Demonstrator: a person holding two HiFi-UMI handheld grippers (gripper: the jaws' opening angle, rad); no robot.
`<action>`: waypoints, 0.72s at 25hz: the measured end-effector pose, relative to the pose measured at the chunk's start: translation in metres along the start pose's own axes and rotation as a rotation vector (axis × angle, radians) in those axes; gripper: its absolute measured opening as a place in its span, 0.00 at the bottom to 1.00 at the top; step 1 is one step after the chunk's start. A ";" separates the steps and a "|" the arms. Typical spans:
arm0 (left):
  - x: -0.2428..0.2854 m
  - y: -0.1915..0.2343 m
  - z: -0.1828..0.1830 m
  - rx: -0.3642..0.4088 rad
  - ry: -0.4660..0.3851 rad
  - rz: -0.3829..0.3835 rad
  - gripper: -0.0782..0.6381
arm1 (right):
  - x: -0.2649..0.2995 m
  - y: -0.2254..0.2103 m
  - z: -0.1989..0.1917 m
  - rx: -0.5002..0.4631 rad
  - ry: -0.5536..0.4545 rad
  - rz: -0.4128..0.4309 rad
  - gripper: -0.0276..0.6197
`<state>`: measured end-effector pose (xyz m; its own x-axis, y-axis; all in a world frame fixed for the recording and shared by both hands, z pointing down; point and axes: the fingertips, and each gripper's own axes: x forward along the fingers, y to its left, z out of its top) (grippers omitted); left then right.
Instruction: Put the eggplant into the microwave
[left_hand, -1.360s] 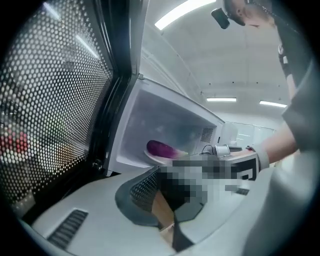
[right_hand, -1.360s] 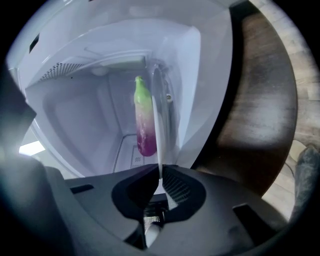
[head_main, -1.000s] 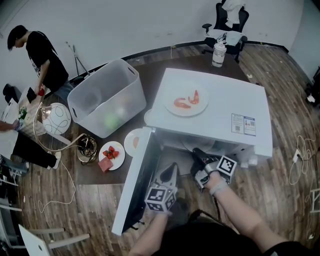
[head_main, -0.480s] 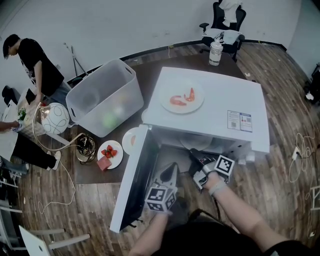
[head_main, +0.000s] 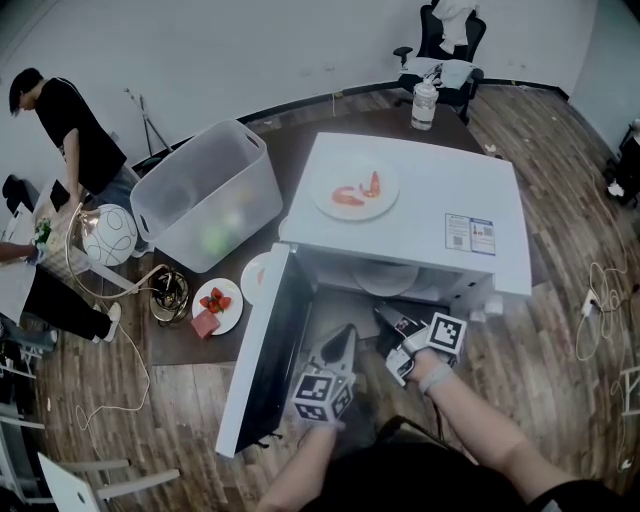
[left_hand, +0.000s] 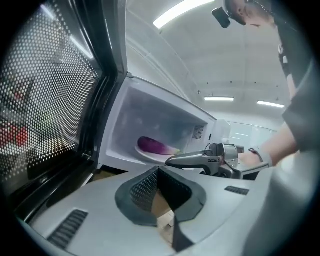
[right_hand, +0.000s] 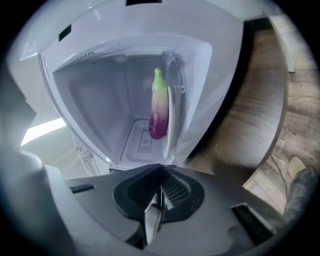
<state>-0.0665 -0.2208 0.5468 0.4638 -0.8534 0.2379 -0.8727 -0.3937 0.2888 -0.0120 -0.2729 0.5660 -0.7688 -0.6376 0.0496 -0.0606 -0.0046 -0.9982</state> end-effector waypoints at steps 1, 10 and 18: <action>0.000 -0.001 0.000 0.001 0.000 -0.002 0.11 | -0.002 0.001 -0.001 -0.009 0.003 0.005 0.05; -0.004 -0.015 0.001 0.010 -0.006 -0.021 0.11 | -0.019 0.029 -0.019 -0.191 0.050 0.053 0.04; -0.011 -0.027 -0.001 0.010 -0.015 -0.030 0.11 | -0.053 0.008 -0.024 -0.442 0.089 -0.127 0.04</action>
<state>-0.0482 -0.2006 0.5370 0.4872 -0.8463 0.2156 -0.8601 -0.4222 0.2862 0.0131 -0.2207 0.5561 -0.7884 -0.5842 0.1928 -0.4083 0.2624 -0.8743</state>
